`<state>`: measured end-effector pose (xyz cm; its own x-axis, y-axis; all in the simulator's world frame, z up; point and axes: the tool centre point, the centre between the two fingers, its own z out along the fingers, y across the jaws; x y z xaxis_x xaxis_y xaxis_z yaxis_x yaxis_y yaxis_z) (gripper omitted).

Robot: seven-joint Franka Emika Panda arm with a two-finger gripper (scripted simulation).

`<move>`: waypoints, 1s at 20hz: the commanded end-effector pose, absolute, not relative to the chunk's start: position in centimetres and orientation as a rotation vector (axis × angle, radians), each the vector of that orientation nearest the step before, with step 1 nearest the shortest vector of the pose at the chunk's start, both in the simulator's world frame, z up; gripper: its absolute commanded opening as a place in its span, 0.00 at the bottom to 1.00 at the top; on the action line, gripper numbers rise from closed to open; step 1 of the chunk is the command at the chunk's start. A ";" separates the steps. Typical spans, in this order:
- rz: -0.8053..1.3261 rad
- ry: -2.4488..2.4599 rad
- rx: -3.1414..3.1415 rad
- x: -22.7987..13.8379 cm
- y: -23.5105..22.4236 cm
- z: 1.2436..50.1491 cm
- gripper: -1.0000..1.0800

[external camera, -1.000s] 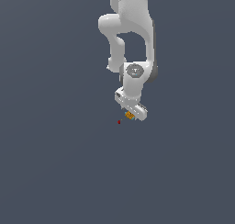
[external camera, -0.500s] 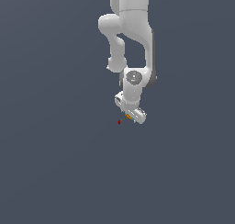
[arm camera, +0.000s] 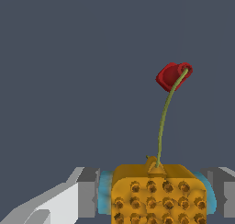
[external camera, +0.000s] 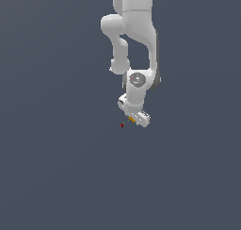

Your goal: Pick up the object and move it to a goal position.

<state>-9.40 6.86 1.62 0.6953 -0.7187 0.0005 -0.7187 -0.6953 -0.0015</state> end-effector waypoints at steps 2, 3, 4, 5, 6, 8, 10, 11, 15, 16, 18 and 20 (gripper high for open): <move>-0.001 1.227 -2.891 -9.4 6.8 1.6 0.00; -0.001 1.227 -2.891 -9.3 6.8 1.7 0.00; -0.001 1.227 -2.891 -9.2 6.7 1.8 0.00; -0.001 1.227 -2.891 -9.0 6.6 1.9 0.00; -0.001 1.227 -2.891 -8.8 6.4 2.0 0.00; -0.001 1.227 -2.891 -8.3 5.9 2.4 0.00; -0.001 1.227 -2.891 -7.6 5.3 2.9 0.00; -0.001 1.227 -2.891 -7.2 5.0 3.2 0.00; -0.002 1.227 -2.892 -5.2 3.4 4.6 0.00; -0.002 1.227 -2.892 -4.6 2.9 5.0 0.00; -0.002 1.227 -2.892 -3.4 1.9 5.9 0.00; -0.001 1.227 -2.892 -2.0 0.9 6.8 0.00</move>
